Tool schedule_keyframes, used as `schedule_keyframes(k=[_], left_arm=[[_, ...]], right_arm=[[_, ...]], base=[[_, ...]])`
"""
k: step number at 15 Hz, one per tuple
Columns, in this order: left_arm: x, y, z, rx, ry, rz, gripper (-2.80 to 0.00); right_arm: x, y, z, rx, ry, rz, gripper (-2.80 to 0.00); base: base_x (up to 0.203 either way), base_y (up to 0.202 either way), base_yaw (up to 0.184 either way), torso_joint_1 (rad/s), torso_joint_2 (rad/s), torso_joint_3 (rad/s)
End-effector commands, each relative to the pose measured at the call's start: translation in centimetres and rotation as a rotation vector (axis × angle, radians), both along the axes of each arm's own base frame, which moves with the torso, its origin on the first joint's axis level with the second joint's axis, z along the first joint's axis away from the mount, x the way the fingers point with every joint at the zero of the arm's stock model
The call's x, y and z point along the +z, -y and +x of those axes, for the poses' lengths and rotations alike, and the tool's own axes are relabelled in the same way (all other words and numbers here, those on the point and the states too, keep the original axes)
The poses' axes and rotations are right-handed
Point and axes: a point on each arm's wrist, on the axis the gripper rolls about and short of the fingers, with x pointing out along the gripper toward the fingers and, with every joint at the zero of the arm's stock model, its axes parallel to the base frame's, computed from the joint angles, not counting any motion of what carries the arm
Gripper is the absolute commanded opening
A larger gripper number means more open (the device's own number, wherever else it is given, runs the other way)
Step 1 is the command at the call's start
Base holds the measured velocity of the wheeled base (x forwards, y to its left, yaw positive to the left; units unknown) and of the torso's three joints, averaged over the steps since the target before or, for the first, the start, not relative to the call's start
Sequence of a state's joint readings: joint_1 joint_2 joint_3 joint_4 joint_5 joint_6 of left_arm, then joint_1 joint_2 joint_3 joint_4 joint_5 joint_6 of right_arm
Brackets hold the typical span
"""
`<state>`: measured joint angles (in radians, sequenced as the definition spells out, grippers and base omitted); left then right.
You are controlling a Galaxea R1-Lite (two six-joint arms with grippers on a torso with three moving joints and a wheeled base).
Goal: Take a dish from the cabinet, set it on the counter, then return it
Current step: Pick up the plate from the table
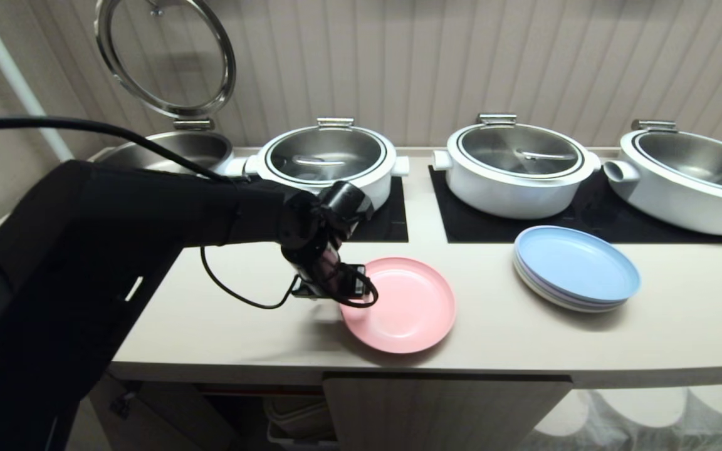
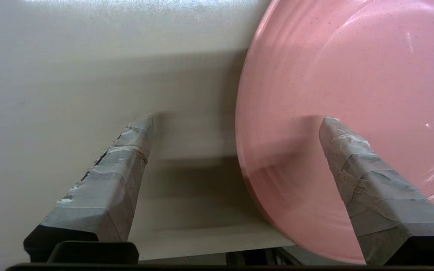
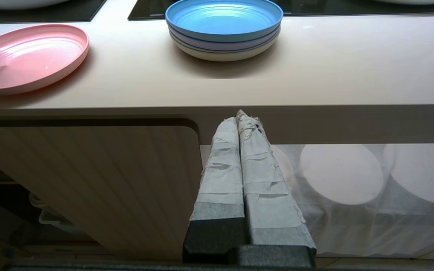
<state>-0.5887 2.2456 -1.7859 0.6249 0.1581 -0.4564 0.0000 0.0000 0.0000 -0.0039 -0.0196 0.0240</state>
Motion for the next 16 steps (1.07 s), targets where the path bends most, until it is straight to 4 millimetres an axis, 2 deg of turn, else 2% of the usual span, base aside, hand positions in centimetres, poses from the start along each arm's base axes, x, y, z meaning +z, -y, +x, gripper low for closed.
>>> schedule_keyframes(k=[1, 5, 16], left_arm=[[-0.77, 0.28, 0.41, 0.004, -0.010, 0.010, 0.00], [-1.47, 0.77, 1.11, 0.013, 0.001, 0.023, 0.00], [-1.68, 1.04, 1.15, 0.007, 0.001, 0.026, 0.00]], right_arm=[[0.01, 0.00, 0.00, 0.000, 0.001, 0.001, -2.80], [0.01, 0.00, 0.00, 0.000, 0.001, 0.001, -2.80], [0.01, 0.00, 0.00, 0.000, 0.001, 0.001, -2.80]], base=[[0.000, 0.000, 0.000, 0.000, 0.00, 0.000], [0.000, 0.000, 0.000, 0.000, 0.00, 0.000], [0.000, 0.000, 0.000, 0.000, 0.00, 0.000]])
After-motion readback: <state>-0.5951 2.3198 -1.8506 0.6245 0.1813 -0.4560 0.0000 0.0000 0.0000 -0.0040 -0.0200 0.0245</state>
